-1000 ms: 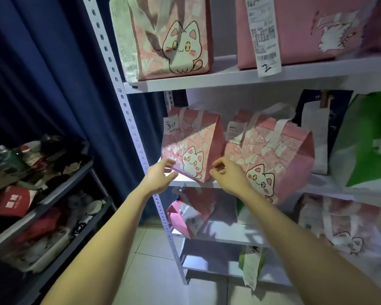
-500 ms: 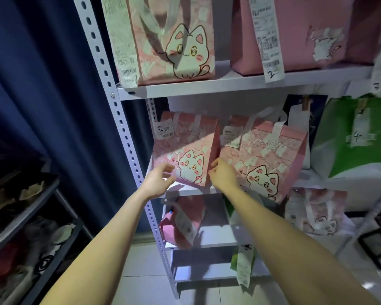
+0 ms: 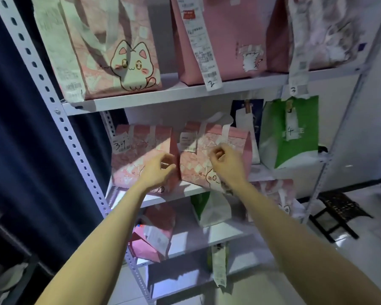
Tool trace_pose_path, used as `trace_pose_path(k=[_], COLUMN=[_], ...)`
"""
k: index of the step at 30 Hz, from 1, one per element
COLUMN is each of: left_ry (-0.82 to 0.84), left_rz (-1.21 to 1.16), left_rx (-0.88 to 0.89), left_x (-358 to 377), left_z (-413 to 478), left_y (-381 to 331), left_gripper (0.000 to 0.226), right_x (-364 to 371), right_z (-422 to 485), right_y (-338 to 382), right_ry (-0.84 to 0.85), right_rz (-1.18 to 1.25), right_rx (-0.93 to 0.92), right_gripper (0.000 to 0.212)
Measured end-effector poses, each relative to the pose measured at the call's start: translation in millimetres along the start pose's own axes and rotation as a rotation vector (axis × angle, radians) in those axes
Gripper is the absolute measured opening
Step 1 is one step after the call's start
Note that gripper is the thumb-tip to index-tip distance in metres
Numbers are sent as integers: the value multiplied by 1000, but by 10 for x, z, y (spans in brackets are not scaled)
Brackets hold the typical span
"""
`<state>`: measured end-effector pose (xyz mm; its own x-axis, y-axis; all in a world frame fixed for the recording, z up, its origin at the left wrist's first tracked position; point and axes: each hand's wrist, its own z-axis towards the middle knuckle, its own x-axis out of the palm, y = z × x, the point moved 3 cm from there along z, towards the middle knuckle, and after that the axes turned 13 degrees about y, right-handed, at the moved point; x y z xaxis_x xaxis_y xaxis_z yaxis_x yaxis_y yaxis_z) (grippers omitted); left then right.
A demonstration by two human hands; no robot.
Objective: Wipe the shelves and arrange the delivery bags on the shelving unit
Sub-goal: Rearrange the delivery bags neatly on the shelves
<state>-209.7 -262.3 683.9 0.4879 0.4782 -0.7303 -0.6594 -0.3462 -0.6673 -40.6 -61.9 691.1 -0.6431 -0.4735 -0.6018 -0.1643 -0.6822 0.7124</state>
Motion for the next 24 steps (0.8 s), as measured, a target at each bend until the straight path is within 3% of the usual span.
trace_pose_path(k=[3,7,13,18,24], left_ry=[-8,35,28,11,17], left_rz=[-9,8,10,13,51], left_rx=[-1,-43,-171,-345,-370], left_x=[247,619,971,1096,1255], left_z=[143,174,-271,-866,-1382], left_y=[-219,-400,-395,-236,-227], left_gripper=[27,28,30,30,32], right_x=[-439,-471,-180,-108,-244], right_z=[6,12,98,-69,-849], right_y=[-259,-712,-872,-856,-1006], right_ry=[-202,-44,106,69,-20], right_rz=[-65,-97,-99,-60,-27], right_rx=[76,214,67,-13,41], right_gripper=[20,49,27,28,23])
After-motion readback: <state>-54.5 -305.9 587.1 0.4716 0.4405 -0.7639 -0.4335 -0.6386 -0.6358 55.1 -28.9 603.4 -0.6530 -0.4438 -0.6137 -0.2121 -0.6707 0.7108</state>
